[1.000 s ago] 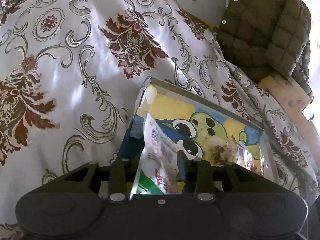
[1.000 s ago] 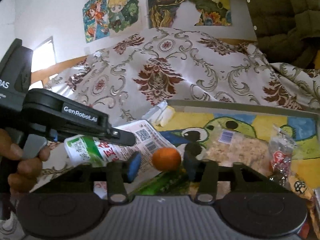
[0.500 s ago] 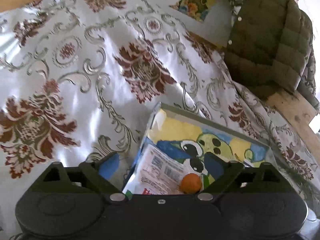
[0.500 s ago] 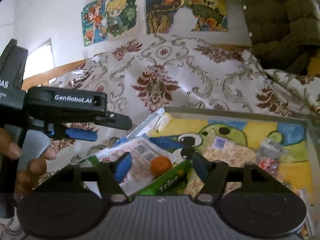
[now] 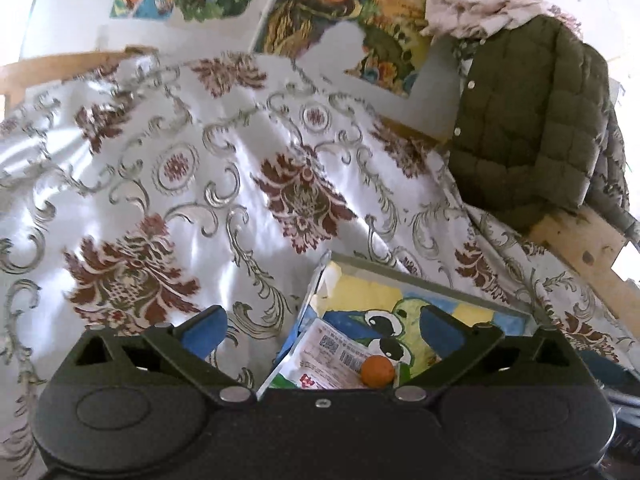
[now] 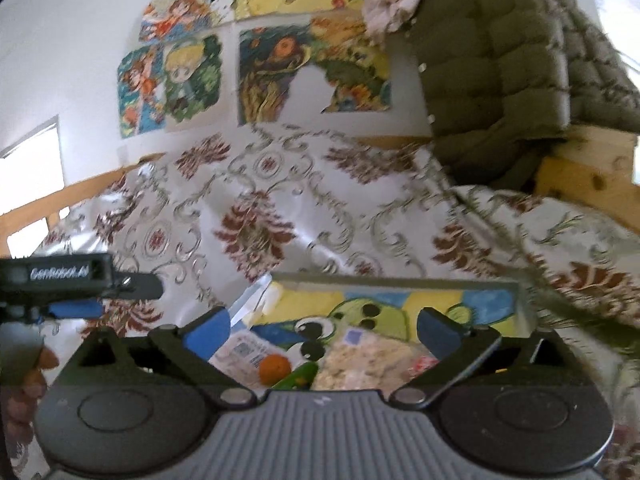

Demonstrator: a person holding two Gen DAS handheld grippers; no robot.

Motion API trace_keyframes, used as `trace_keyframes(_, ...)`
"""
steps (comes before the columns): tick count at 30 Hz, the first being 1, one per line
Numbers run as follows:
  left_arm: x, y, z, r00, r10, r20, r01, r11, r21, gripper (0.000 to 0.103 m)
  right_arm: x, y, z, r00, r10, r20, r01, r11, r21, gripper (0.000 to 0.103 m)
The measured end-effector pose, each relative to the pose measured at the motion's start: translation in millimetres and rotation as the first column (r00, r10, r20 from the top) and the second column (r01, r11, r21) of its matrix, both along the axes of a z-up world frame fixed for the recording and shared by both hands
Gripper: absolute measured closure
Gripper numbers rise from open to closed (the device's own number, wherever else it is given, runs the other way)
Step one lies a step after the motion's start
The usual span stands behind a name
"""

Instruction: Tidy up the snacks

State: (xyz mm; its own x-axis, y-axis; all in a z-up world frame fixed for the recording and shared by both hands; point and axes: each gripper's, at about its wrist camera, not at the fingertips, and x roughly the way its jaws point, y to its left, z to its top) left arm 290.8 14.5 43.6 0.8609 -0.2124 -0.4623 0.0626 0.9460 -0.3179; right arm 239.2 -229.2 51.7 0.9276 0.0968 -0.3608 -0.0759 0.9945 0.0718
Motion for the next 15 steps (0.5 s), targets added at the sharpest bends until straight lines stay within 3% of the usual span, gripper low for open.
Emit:
trace_keyframes(6,-50.5,-11.9,8.5,0.996,0.039,0.078,-0.042,0.999,0.031,0.001,-38.6,-15.3,23.1,0.998,-0.058,0.035,0.057,0.998,0.028,0.0)
trace_keyframes(15,-123.6,-22.3,24.8,0.994,0.031,0.106,-0.039,0.997,0.068,0.001,-112.0,-35.1,45.7,0.986,-0.131,0.102,0.124,0.99,0.073,0.0)
